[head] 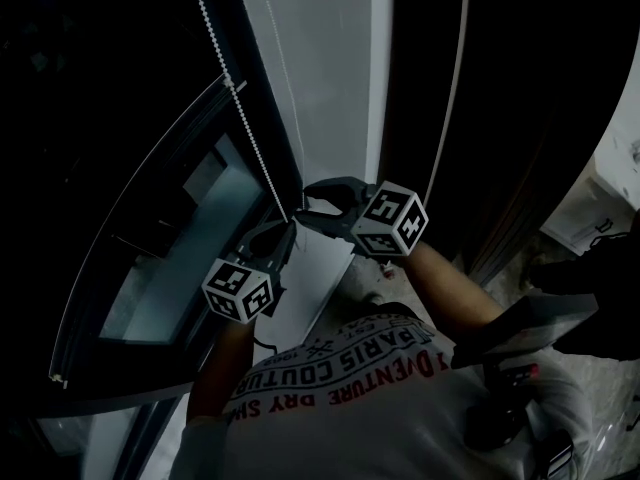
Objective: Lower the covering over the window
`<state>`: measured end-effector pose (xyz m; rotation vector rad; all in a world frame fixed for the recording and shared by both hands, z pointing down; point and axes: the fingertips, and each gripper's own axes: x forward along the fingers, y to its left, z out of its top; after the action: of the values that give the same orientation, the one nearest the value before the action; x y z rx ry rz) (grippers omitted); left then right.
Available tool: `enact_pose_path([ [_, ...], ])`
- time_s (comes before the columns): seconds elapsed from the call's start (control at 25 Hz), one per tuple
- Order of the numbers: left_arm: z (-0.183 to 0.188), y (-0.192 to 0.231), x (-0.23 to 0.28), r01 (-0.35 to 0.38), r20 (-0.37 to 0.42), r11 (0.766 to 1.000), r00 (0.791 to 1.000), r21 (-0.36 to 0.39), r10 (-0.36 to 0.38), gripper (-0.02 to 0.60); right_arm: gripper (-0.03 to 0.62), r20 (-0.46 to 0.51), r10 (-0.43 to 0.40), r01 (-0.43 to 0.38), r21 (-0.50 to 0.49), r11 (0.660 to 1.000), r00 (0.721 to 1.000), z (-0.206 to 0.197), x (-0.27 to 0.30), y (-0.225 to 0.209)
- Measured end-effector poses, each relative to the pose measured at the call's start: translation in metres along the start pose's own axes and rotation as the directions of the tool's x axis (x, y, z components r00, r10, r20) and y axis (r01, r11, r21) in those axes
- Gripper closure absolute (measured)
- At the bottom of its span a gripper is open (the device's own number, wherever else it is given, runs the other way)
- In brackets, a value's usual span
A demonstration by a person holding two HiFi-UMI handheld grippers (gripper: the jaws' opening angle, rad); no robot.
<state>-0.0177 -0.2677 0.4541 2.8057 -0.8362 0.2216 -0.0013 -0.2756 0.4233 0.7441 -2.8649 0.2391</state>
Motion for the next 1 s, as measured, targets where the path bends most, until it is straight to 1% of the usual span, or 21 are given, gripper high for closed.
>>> enact_pose_path([
  [0.08,0.0,-0.002,0.001,0.004,-0.003,1.0,1.0,0.007,-0.004,0.577,0.418,0.082,0.013,-0.011,-0.018,1.0,0.997,0.04,-0.007,0.002],
  [0.16,0.0,-0.005,0.002,0.009,-0.004,1.0,1.0,0.012,-0.009,0.577,0.418,0.138,0.031,-0.025,-0.049,0.998,0.99,0.073,-0.011,0.008],
  [0.28,0.0,-0.01,0.004,0.017,0.001,1.0,1.0,0.011,-0.018,0.577,0.418,0.164,0.048,-0.035,-0.081,0.996,0.985,0.099,-0.009,0.015],
  [0.4,0.0,-0.016,0.006,0.031,0.002,0.999,1.0,0.01,-0.031,0.577,0.418,0.156,0.047,-0.034,-0.084,0.996,0.987,0.104,-0.001,0.018],
  [0.44,0.001,-0.017,0.006,0.035,0.003,0.999,0.999,0.012,-0.035,0.577,0.428,0.162,0.052,-0.039,-0.08,0.996,0.985,0.106,0.001,0.019],
  [0.48,0.002,-0.017,0.006,0.036,0.005,0.999,0.999,0.015,-0.037,0.577,0.459,0.17,0.057,-0.044,-0.078,0.996,0.984,0.108,0.002,0.02],
  [0.56,0.004,-0.017,0.006,0.037,0.011,0.999,0.999,0.018,-0.037,0.577,0.576,0.183,0.061,-0.048,-0.075,0.996,0.981,0.112,0.004,0.021],
  [0.72,0.001,-0.014,0.002,0.032,0.012,0.999,0.999,0.01,-0.032,0.577,0.576,0.187,0.061,-0.053,-0.048,0.997,0.98,0.11,0.006,0.022],
  [1.0,0.002,-0.007,0.0,0.023,0.018,1.0,1.0,0.016,-0.023,0.577,0.58,0.203,0.047,-0.039,-0.039,0.998,0.978,0.109,0.008,0.02],
])
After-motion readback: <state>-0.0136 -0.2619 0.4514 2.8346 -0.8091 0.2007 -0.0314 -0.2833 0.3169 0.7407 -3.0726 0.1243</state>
